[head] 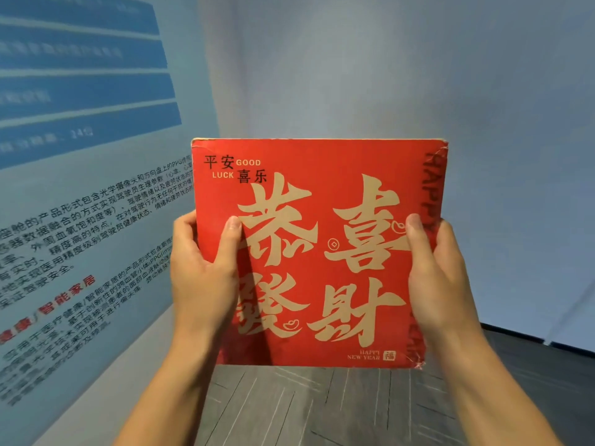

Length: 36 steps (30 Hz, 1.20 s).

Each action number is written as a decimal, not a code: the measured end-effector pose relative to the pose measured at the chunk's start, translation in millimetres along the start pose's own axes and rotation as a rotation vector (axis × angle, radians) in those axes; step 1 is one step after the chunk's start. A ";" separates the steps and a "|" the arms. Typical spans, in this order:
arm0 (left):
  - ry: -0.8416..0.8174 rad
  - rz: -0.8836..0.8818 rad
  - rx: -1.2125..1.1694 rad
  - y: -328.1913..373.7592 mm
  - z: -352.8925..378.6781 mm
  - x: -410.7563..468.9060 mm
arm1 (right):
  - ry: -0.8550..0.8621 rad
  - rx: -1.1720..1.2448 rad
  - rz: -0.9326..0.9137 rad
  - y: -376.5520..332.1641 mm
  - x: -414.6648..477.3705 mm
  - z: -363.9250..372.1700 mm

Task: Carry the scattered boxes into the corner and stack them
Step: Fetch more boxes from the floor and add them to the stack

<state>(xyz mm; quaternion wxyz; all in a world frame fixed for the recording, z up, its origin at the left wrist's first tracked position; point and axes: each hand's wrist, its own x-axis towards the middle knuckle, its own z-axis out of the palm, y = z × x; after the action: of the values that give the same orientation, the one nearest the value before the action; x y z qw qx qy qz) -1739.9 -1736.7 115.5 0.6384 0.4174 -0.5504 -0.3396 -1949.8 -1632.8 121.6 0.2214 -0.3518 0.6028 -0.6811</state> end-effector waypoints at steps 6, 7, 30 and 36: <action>-0.015 -0.023 -0.021 -78.1 59.6 99.9 | 0.016 -0.013 0.005 48.8 115.1 57.6; -0.024 -0.035 -0.023 -90.0 70.4 119.8 | 0.018 -0.022 0.009 54.7 136.0 68.0; -0.059 -0.094 -0.016 -279.2 367.6 484.5 | 0.024 -0.021 0.051 174.2 617.2 202.0; 0.017 -0.048 -0.010 -325.1 419.5 564.5 | -0.040 -0.034 0.023 206.6 734.4 244.7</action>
<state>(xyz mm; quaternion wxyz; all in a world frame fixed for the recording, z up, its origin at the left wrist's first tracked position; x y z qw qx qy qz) -2053.0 -2444.5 76.6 0.6369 0.4300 -0.5331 -0.3540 -2273.1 -2364.7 82.0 0.2356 -0.3621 0.6136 -0.6610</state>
